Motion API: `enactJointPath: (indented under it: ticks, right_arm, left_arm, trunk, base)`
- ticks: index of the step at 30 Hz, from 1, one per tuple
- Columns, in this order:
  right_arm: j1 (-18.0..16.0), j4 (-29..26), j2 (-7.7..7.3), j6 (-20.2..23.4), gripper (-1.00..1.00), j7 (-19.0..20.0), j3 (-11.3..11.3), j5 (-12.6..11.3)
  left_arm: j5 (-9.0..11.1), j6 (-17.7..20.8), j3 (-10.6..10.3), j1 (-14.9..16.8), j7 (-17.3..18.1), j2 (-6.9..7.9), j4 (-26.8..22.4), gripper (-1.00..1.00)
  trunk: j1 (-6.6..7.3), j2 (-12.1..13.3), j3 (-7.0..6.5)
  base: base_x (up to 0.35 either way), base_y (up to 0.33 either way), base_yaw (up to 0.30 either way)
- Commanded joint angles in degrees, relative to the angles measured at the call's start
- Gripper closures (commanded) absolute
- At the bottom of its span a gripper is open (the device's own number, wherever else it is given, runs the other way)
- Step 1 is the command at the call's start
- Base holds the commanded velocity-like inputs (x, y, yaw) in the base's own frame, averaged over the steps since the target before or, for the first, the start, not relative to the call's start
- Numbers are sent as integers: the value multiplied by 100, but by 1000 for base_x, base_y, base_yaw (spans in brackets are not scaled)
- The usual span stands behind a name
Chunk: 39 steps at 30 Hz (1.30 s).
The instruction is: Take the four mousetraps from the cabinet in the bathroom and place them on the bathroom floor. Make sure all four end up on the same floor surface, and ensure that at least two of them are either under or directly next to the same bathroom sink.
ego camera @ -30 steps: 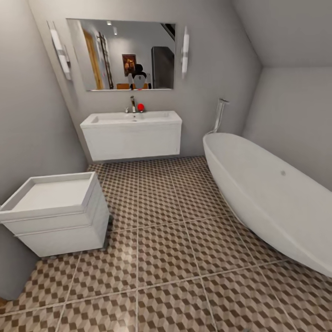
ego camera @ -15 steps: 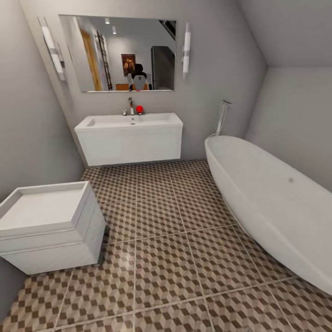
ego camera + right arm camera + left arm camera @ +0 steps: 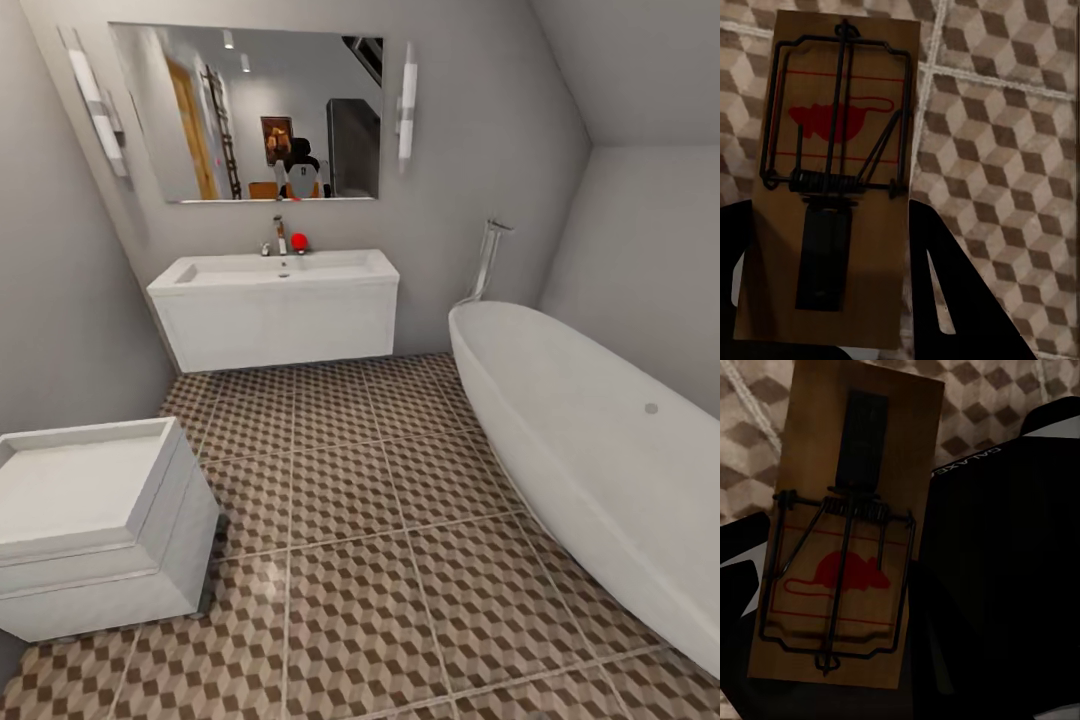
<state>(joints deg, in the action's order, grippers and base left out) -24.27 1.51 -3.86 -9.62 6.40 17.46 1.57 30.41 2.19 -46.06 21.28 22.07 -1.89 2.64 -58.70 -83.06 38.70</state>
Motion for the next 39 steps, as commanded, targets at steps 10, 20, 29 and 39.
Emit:
enactJointPath:
  ticks: [10, 20, 29, 39]
  right_arm:
    - [-7, 16, -15, -39, 100, 28, 3, -15]
    - [15, 16, -4, -40, 100, 28, 3, 5]
    - [19, 16, -1, -40, 100, 28, 3, 1]
    - [24, 16, -1, -45, 100, 28, 3, 1]
  left_arm:
    - [62, 19, -26, 7, 34, -4, 18, 100]
    - [62, 19, -26, 8, 34, -4, 20, 100]
    - [62, 19, -26, 8, 34, -4, 18, 100]
    - [63, 19, -26, 7, 34, -4, 17, 100]
  trunk:
    - [-3, -2, 5]
    - [-3, -2, 5]
    - [-3, -2, 5]
    - [-3, -2, 5]
  base:
    - [333, 0, 0]
    - [333, 0, 0]
    - [333, 0, 10]
    - [333, 0, 240]
